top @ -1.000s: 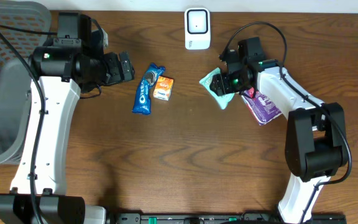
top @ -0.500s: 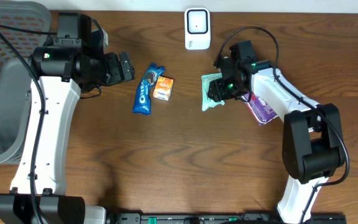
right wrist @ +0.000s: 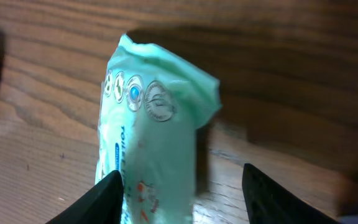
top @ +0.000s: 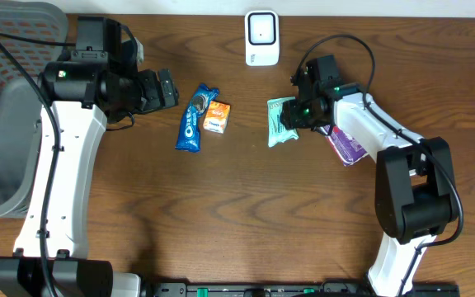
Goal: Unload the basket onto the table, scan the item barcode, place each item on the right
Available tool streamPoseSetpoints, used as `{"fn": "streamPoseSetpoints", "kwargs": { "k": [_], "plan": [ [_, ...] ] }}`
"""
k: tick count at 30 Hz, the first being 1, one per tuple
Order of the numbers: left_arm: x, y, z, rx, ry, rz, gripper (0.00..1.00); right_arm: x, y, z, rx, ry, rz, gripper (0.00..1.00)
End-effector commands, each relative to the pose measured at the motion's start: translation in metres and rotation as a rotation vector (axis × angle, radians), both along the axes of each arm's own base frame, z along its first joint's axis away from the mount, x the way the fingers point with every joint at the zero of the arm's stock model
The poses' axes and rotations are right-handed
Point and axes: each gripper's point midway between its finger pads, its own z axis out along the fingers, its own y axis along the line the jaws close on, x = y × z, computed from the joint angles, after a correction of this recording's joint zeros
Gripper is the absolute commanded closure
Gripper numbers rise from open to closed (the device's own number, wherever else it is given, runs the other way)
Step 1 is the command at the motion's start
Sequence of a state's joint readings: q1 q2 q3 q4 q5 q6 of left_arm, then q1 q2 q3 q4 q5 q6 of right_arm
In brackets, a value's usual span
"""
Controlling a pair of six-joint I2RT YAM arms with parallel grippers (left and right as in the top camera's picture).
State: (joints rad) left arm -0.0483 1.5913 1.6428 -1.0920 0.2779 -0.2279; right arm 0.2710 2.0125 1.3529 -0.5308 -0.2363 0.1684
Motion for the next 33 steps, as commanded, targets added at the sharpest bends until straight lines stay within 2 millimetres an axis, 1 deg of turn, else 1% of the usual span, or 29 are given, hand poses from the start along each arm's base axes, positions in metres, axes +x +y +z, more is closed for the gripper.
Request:
{"fn": "streamPoseSetpoints", "kwargs": {
  "k": [1, 2, 3, 5, 8, 11, 14, 18, 20, 22, 24, 26, 27, 29, 30, 31, 33],
  "plan": [
    [0.001, 0.003, -0.003, 0.013, 0.004, 0.000, 0.02, -0.008, 0.011, 0.006, 0.041, 0.003, 0.002, 0.48],
    [0.001, 0.003, -0.003, 0.014, 0.004, 0.000, 0.02, -0.008, 0.012, 0.006, 0.045, 0.001, 0.004, 0.50],
    [0.001, 0.003, -0.003, 0.013, 0.004, 0.000, 0.02, -0.008, 0.013, 0.006, 0.049, 0.000, 0.007, 0.56],
    [0.001, 0.003, -0.003, 0.013, 0.004, 0.000, 0.02, -0.007, 0.013, 0.007, 0.050, -0.005, 0.007, 0.75],
    [0.001, 0.003, -0.003, 0.013, 0.004, 0.000, 0.02, -0.004, 0.014, 0.010, 0.052, -0.017, 0.007, 0.99],
    [0.001, 0.003, -0.003, 0.013, 0.004, 0.000, 0.02, 0.004, 0.006, 0.019, 0.000, -0.042, -0.016, 0.99],
    [0.001, 0.003, -0.003, 0.013, 0.004, 0.000, 0.02, 0.013, -0.009, 0.034, -0.118, -0.090, -0.054, 0.99],
    [0.001, 0.003, -0.003, 0.013, 0.004, 0.000, 0.02, 0.025, -0.036, 0.060, -0.418, -0.207, -0.133, 0.99],
    [0.001, 0.003, -0.003, 0.013, 0.004, 0.000, 0.02, 0.026, -0.045, 0.072, -0.571, -0.270, -0.164, 0.99],
    [0.001, 0.003, -0.003, 0.013, 0.004, 0.000, 0.02, 0.023, -0.050, 0.082, -0.711, -0.325, -0.184, 0.99],
    [0.001, 0.003, -0.003, 0.013, 0.004, 0.000, 0.02, 0.021, -0.047, 0.087, -0.810, -0.369, -0.184, 0.99],
    [0.001, 0.003, -0.003, 0.013, 0.004, 0.000, 0.02, 0.018, -0.040, 0.086, -0.895, -0.399, -0.170, 0.99],
    [0.001, 0.003, -0.003, 0.013, 0.004, 0.000, 0.02, 0.016, -0.036, 0.082, -0.930, -0.406, -0.158, 0.99],
    [0.001, 0.003, -0.003, 0.013, 0.004, 0.000, 0.02, 0.013, -0.029, 0.068, -0.989, -0.404, -0.128, 0.99],
    [0.001, 0.003, -0.003, 0.013, 0.004, 0.000, 0.02, 0.012, -0.027, 0.059, -1.010, -0.396, -0.112, 0.96],
    [0.001, 0.003, -0.003, 0.013, 0.004, 0.000, 0.02, 0.009, -0.024, 0.045, -1.030, -0.377, -0.085, 0.88],
    [0.001, 0.003, -0.003, 0.013, 0.004, 0.000, 0.02, 0.005, -0.018, 0.027, -1.039, -0.347, -0.045, 0.76]
  ]
}}
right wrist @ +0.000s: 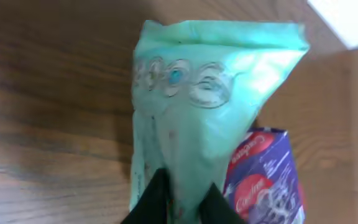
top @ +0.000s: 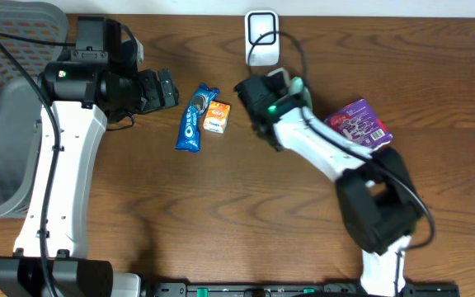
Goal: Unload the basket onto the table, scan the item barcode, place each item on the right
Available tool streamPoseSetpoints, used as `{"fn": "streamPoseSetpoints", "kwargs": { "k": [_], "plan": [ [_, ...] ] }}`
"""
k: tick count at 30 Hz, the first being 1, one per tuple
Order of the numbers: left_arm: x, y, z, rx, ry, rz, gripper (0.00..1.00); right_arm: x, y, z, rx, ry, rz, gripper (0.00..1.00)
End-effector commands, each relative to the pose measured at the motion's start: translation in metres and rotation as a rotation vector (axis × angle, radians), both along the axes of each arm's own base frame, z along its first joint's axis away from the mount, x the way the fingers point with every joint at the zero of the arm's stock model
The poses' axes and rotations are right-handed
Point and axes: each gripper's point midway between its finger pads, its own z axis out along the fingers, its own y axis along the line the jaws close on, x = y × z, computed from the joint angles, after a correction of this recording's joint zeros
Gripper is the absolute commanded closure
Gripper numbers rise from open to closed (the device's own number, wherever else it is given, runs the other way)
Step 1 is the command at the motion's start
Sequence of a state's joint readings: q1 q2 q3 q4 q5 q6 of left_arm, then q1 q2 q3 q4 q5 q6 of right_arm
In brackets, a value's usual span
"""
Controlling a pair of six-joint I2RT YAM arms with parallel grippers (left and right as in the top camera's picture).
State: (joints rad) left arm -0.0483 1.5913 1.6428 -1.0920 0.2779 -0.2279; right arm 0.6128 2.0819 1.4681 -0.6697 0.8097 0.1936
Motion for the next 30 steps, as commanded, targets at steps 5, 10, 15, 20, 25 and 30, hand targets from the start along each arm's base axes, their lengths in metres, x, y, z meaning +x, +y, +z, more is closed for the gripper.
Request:
{"fn": "streamPoseSetpoints", "kwargs": {
  "k": [5, 10, 15, 20, 25, 30],
  "plan": [
    [0.001, 0.003, -0.003, 0.013, 0.004, 0.000, 0.02, -0.020, 0.033, -0.044, 0.024, 0.087, 0.039, 0.69],
    [0.001, 0.003, -0.003, 0.013, 0.004, 0.000, 0.02, -0.025, 0.088, -0.035, 0.288, 0.142, 0.099, 0.67],
    [0.001, 0.003, -0.003, 0.013, 0.004, 0.000, 0.02, -0.009, 0.104, 0.005, 0.402, 0.137, 0.109, 0.66],
    [0.001, 0.003, -0.003, 0.013, 0.004, 0.000, 0.02, 0.010, 0.078, 0.045, 0.410, 0.123, 0.046, 0.63],
    [0.001, 0.003, -0.003, 0.013, 0.004, 0.000, 0.02, 0.021, 0.038, 0.045, 0.422, 0.177, -0.014, 0.62],
    [0.001, 0.003, -0.003, 0.013, 0.004, 0.000, 0.02, 0.018, 0.032, 0.020, 0.581, 0.309, -0.008, 0.85]
  ]
}}
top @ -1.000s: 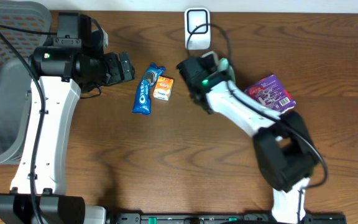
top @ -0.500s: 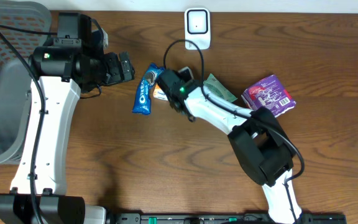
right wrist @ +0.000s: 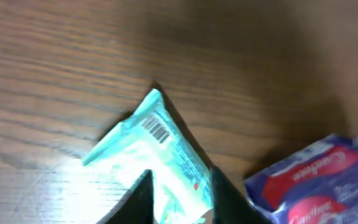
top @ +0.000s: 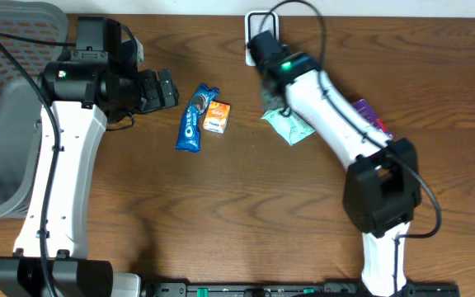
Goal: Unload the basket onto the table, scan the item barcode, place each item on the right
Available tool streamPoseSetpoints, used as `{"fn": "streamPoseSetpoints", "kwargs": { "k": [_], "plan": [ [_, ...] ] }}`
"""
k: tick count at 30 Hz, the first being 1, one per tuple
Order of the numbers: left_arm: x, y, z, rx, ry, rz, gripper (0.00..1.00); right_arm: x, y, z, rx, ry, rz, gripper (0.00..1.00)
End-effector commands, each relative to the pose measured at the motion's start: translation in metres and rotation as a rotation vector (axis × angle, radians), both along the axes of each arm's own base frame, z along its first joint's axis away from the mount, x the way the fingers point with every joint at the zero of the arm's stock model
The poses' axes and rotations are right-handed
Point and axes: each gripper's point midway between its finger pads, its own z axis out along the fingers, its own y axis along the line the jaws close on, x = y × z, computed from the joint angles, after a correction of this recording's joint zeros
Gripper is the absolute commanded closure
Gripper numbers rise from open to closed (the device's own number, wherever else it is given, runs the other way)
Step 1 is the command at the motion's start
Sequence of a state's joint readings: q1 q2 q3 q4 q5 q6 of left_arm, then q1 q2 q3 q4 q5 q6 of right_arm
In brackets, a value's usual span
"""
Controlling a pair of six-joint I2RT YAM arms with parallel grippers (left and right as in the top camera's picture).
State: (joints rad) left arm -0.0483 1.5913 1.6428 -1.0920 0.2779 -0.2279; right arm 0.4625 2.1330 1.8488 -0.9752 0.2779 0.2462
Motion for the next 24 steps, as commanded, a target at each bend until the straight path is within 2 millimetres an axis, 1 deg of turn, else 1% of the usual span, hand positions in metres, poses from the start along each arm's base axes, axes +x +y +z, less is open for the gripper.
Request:
{"fn": "streamPoseSetpoints", "kwargs": {
  "k": [1, 2, 3, 6, 12, 15, 17, 19, 21, 24],
  "plan": [
    [0.001, 0.003, -0.003, 0.013, 0.004, 0.000, 0.02, -0.008, 0.006, -0.015, 0.131, 0.086, 0.027, 0.92],
    [0.001, 0.003, -0.003, 0.014, 0.004, 0.000, 0.02, -0.008, 0.004, -0.019, 0.150, 0.094, 0.022, 0.98],
    [0.001, 0.003, -0.003, 0.013, 0.004, 0.000, 0.02, -0.008, 0.004, -0.024, 0.173, 0.102, 0.021, 0.99],
    [0.001, 0.003, -0.003, 0.013, 0.004, 0.000, 0.02, -0.013, 0.005, -0.039, 0.208, 0.127, 0.024, 0.99],
    [0.001, 0.003, -0.003, 0.013, 0.004, 0.000, 0.02, -0.031, 0.001, -0.083, 0.207, 0.159, 0.002, 0.99],
    [0.001, 0.003, -0.003, 0.013, 0.004, 0.000, 0.02, -0.043, 0.011, -0.096, 0.251, 0.192, 0.020, 0.99],
    [0.001, 0.003, -0.003, 0.013, 0.004, 0.000, 0.02, -0.049, 0.021, -0.097, 0.289, 0.216, 0.040, 0.99],
    [0.001, 0.003, -0.003, 0.013, 0.004, 0.000, 0.02, -0.050, 0.028, -0.093, 0.312, 0.221, 0.055, 0.99],
    [0.001, 0.003, -0.003, 0.013, 0.004, 0.000, 0.02, -0.046, 0.033, -0.081, 0.322, 0.207, 0.065, 0.99],
    [0.001, 0.003, -0.003, 0.013, 0.004, 0.000, 0.02, -0.037, 0.036, -0.053, 0.330, 0.178, 0.069, 0.99]
  ]
}}
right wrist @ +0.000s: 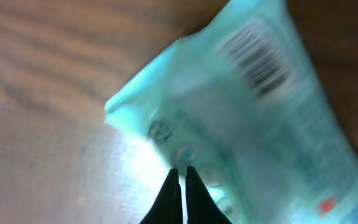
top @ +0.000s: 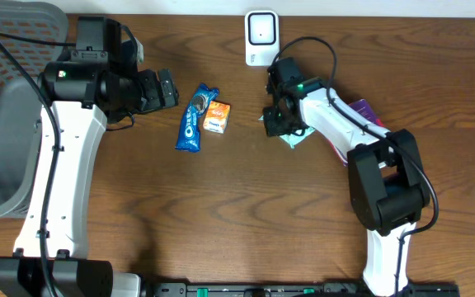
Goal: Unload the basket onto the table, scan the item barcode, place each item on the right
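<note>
The pale green packet [right wrist: 247, 112] fills the right wrist view, lying on the wood with its barcode [right wrist: 257, 59] facing up. My right gripper [right wrist: 180, 171] is shut, its tips almost touching and resting at the packet's near edge, with nothing seen between them. From overhead the right gripper [top: 272, 120] covers most of the packet [top: 293, 136]. The white scanner [top: 261, 37] stands at the table's far edge, a little beyond them. My left gripper [top: 167, 89] hangs still at the left, far from the packet.
A blue Oreo pack [top: 193, 118] and a small orange box [top: 216, 116] lie left of centre. A purple packet [top: 366, 110] sits behind the right arm. A grey mesh basket [top: 7, 107] stands off the table's left side.
The right gripper has come from beside the scanner to the packet's left end, closer to it. Its fingers stood apart around the packet and are now together. The packet lies in about the same spot.
The right gripper stood open around the green packet lying right of centre. Then it was shut on the packet, held up near the scanner. Then the packet lay flat below the scanner, barcode up, between the fingers. Now the fingers are shut at its edge.
</note>
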Available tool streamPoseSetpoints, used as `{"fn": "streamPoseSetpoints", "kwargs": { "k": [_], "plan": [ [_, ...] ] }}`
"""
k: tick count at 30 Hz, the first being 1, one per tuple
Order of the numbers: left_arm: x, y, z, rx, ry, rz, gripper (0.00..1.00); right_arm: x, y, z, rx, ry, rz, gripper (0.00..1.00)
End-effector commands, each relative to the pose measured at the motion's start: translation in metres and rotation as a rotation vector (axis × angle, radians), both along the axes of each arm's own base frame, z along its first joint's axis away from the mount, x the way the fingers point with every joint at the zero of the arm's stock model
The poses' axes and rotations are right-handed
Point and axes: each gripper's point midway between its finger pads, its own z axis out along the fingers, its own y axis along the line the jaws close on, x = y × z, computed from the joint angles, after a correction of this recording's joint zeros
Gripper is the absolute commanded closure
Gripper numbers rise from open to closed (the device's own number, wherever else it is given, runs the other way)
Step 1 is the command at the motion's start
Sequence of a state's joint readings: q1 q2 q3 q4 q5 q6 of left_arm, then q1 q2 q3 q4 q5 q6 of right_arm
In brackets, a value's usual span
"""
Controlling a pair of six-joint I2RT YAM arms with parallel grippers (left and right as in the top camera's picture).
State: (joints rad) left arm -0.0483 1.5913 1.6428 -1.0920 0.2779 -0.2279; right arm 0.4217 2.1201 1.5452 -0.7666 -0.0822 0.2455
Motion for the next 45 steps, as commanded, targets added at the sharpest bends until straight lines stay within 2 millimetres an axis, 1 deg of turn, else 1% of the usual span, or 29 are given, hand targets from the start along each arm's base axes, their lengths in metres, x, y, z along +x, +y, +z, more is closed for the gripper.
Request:
{"fn": "streamPoseSetpoints", "kwargs": {
  "k": [1, 2, 4, 5, 7, 9, 11, 13, 16, 21, 23, 26, 27, 30, 33, 35, 37, 39, 42, 44, 45],
  "plan": [
    [0.001, 0.003, -0.003, 0.013, 0.004, 0.000, 0.02, 0.016, 0.013, 0.039, 0.050, -0.054, -0.003, 0.99],
    [0.001, 0.003, -0.003, 0.014, 0.004, 0.000, 0.02, 0.020, 0.011, 0.053, 0.047, -0.069, -0.008, 0.99],
    [0.001, 0.003, -0.003, 0.013, 0.004, 0.000, 0.02, 0.026, 0.005, 0.073, 0.028, -0.091, -0.022, 0.99],
    [0.001, 0.003, -0.003, 0.013, 0.004, 0.000, 0.02, 0.029, -0.001, 0.082, 0.004, -0.103, -0.033, 0.98],
    [0.001, 0.003, -0.003, 0.013, 0.004, 0.000, 0.02, 0.033, -0.016, 0.093, -0.053, -0.123, -0.057, 0.96],
    [0.001, 0.003, -0.003, 0.013, 0.004, 0.000, 0.02, 0.036, -0.030, 0.095, -0.109, -0.135, -0.081, 0.95],
    [0.001, 0.003, -0.003, 0.013, 0.004, 0.000, 0.02, 0.036, -0.039, 0.091, -0.144, -0.130, -0.095, 0.94],
    [0.001, 0.003, -0.003, 0.013, 0.004, 0.000, 0.02, 0.033, -0.048, 0.082, -0.177, -0.114, -0.104, 0.95],
    [0.001, 0.003, -0.003, 0.013, 0.004, 0.000, 0.02, 0.026, -0.055, 0.062, -0.200, -0.081, -0.108, 0.96],
    [0.001, 0.003, -0.003, 0.013, 0.004, 0.000, 0.02, 0.011, -0.059, 0.027, -0.205, -0.039, -0.113, 0.98],
    [0.001, 0.003, -0.003, 0.013, 0.004, 0.000, 0.02, -0.001, -0.057, 0.014, -0.188, 0.005, -0.117, 0.99],
    [0.001, 0.003, -0.003, 0.013, 0.004, 0.000, 0.02, -0.018, -0.044, 0.004, -0.115, 0.074, -0.094, 0.99],
    [0.001, 0.003, -0.003, 0.013, 0.004, 0.000, 0.02, -0.023, -0.037, 0.003, -0.082, 0.097, -0.084, 0.99],
    [0.001, 0.003, -0.003, 0.013, 0.004, 0.000, 0.02, -0.036, -0.008, 0.007, 0.061, 0.164, -0.045, 0.99],
    [0.001, 0.003, -0.003, 0.013, 0.004, 0.000, 0.02, -0.043, 0.018, 0.015, 0.191, 0.206, -0.013, 0.99],
    [0.001, 0.003, -0.003, 0.014, 0.004, 0.000, 0.02, -0.040, 0.026, 0.022, 0.227, 0.199, -0.003, 0.99],
    [0.001, 0.003, -0.003, 0.013, 0.004, 0.000, 0.02, -0.031, 0.029, 0.031, 0.237, 0.172, 0.002, 0.99],
    [0.001, 0.003, -0.003, 0.013, 0.004, 0.000, 0.02, -0.019, 0.026, 0.042, 0.223, 0.131, -0.006, 0.99],
    [0.001, 0.003, -0.003, 0.013, 0.004, 0.000, 0.02, 0.010, 0.006, 0.058, 0.127, 0.020, -0.037, 0.99],
    [0.001, 0.003, -0.003, 0.013, 0.004, 0.000, 0.02, 0.030, -0.015, 0.063, 0.027, -0.071, -0.053, 0.98],
    [0.001, 0.003, -0.003, 0.013, 0.004, 0.000, 0.02, 0.037, -0.024, 0.064, -0.023, -0.106, -0.051, 0.98]
  ]
}}
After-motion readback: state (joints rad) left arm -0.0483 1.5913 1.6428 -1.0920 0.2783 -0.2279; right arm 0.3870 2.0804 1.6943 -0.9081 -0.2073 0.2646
